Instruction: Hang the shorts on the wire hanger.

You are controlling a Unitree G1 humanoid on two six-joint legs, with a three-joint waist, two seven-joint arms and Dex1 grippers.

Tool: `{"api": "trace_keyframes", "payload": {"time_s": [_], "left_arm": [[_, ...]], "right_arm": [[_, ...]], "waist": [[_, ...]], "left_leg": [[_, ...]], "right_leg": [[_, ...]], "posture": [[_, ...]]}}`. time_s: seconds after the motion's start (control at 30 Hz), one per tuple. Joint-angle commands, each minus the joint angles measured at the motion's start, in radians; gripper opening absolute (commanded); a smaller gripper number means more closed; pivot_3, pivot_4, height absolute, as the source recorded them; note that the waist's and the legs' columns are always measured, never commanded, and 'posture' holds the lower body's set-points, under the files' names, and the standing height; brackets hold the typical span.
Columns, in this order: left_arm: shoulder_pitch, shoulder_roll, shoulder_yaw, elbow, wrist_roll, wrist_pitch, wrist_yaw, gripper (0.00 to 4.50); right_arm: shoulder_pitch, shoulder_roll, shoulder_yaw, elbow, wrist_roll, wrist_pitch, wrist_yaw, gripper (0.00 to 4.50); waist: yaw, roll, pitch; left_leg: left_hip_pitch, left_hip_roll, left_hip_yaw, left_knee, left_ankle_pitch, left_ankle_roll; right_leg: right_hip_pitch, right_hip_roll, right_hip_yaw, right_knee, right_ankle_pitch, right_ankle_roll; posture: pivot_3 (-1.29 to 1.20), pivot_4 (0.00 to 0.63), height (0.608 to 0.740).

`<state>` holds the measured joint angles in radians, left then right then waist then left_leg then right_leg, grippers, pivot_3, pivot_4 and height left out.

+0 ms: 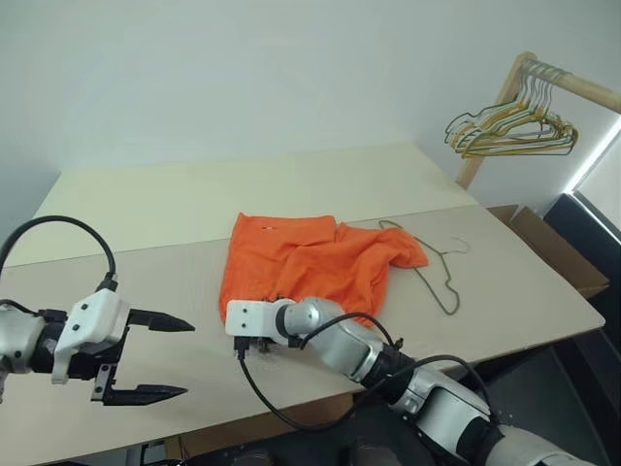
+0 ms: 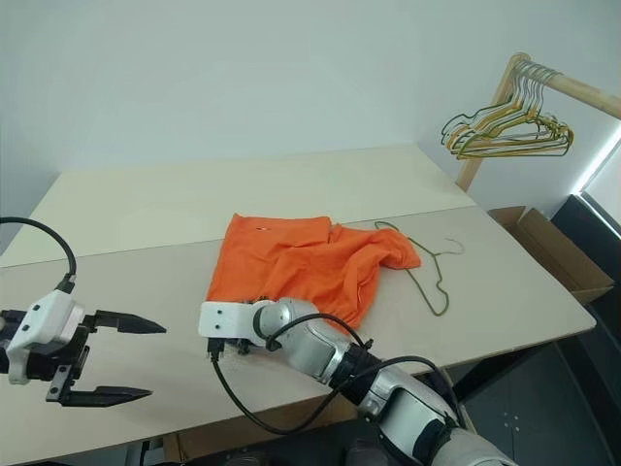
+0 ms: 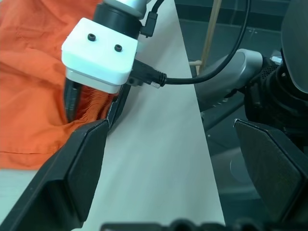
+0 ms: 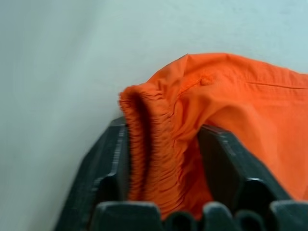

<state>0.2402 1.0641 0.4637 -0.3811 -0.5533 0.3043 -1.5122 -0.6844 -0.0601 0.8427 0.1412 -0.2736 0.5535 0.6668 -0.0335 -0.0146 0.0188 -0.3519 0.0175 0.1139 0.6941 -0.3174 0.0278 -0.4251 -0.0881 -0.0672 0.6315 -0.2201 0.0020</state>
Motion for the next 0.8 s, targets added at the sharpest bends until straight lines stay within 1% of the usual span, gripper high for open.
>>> {"api": "trace_keyframes", "payload": {"time_s": [0.03,0.1,0.13,0.2,0.3,0.33,0.37,0.43,0.5,0.57,0.67,0.73,0.8], "left_arm": [[-0.011,-0.007,0.008,-0.017,0.008,-0.014,0.039,4.5],[-0.021,-0.012,-0.01,-0.011,0.022,-0.026,0.059,4.5],[-0.032,-0.017,-0.025,-0.008,0.031,-0.033,0.074,4.5],[-0.053,-0.024,-0.053,-0.009,0.038,-0.029,0.101,4.5],[-0.082,-0.03,-0.092,-0.002,0.046,-0.038,0.111,4.5],[-0.094,-0.032,-0.107,0.004,0.05,-0.044,0.114,4.5],[-0.105,-0.034,-0.121,0.01,0.054,-0.049,0.115,4.5],[-0.12,-0.035,-0.139,0.02,0.057,-0.056,0.118,4.5],[-0.153,-0.042,-0.177,0.038,0.068,-0.071,0.124,4.5],[-0.191,-0.054,-0.222,0.058,0.087,-0.086,0.132,4.5],[-0.238,-0.07,-0.277,0.091,0.122,-0.119,0.142,4.5],[-0.296,-0.102,-0.338,0.137,0.178,-0.17,0.162,4.5],[-0.361,-0.138,-0.409,0.199,0.271,-0.24,0.201,4.5]], "right_arm": [[0.008,-0.027,-0.034,-0.086,-0.011,-0.022,0.019,1.12],[0.015,-0.052,-0.043,-0.119,-0.007,-0.021,0.033,0.41],[0.018,-0.083,-0.045,-0.142,-0.01,-0.034,0.047,0.05],[0.03,-0.153,-0.054,-0.194,-0.004,-0.064,0.092,0.02],[0.066,-0.332,-0.094,-0.301,0.043,-0.174,0.218,0.02],[0.078,-0.396,-0.116,-0.321,0.057,-0.231,0.251,0.02],[0.089,-0.453,-0.138,-0.33,0.072,-0.3,0.278,0.02],[0.106,-0.522,-0.17,-0.332,0.1,-0.412,0.316,0.02],[0.148,-0.633,-0.238,-0.343,0.193,-0.547,0.415,0.02],[0.193,-0.745,-0.304,-0.355,0.262,-0.649,0.505,0.02],[0.249,-0.848,-0.371,-0.37,0.322,-0.721,0.577,0.02],[0.293,-0.911,-0.429,-0.395,0.382,-0.747,0.622,0.02],[0.33,-0.939,-0.48,-0.427,0.431,-0.737,0.636,0.02]], "waist": [[0.0,0.0,0.0],[0.003,0.0,0.0],[0.005,0.0,0.0],[0.013,0.0,0.0],[0.024,-0.001,0.0],[0.025,-0.001,0.0],[0.025,-0.001,0.0],[0.02,-0.002,-0.001],[0.015,-0.004,-0.002],[0.014,-0.001,0.0],[0.016,0.0,0.001],[0.013,0.0,0.001],[0.014,0.0,0.001]], "left_leg": [[0.0,0.0,0.0,0.0,0.0,0.0],[0.0,0.0,-0.001,0.0,0.0,0.001],[0.0,0.0,-0.001,0.0,0.001,0.001],[0.0,0.0,-0.001,0.0,0.001,0.001],[0.0,0.0,-0.001,0.0,0.001,0.003],[0.0,0.0,-0.001,0.001,0.001,0.005],[0.0,0.0,-0.002,0.001,0.003,0.01],[0.0,0.0,-0.003,0.001,0.003,0.011],[0.0,0.0,-0.003,0.001,0.003,0.011],[0.0,0.0,-0.004,0.001,0.003,0.011],[0.0,0.001,-0.003,0.001,0.002,0.013],[0.001,0.001,-0.003,0.002,0.001,0.014],[0.001,0.001,-0.003,0.002,0.0,0.016]], "right_leg": [[0.0,0.0,0.0,0.0,0.0,0.0],[0.0,0.0,0.0,0.0,0.0,0.0],[0.0,0.0,0.0,0.0,0.0,0.0],[0.0,0.0,0.0,0.0,0.0,0.0],[0.0,-0.001,0.0,-0.001,0.0,0.0],[0.001,-0.002,0.0,-0.001,0.0,0.0],[0.001,-0.002,0.0,-0.001,-0.001,0.0],[0.001,-0.002,0.001,-0.002,-0.001,0.001],[0.001,-0.001,0.001,-0.001,-0.001,0.001],[0.001,-0.001,0.001,-0.002,-0.001,0.001],[0.001,-0.002,0.002,-0.002,-0.001,0.001],[0.002,-0.001,0.002,-0.002,0.0,0.001],[0.002,-0.002,0.002,-0.002,0.0,0.001]], "posture": [[0.11,0.0,0.74],[0.11,0.0,0.74],[0.09,0.0,0.74],[0.08,0.0,0.74],[0.05,0.0,0.74],[0.05,0.0,0.74],[0.04,0.0,0.74],[0.03,0.0,0.74],[0.0,0.0,0.74],[-0.01,0.0,0.74],[-0.02,0.0,0.74],[-0.05,0.0,0.74],[-0.07,0.0,0.74]]}}
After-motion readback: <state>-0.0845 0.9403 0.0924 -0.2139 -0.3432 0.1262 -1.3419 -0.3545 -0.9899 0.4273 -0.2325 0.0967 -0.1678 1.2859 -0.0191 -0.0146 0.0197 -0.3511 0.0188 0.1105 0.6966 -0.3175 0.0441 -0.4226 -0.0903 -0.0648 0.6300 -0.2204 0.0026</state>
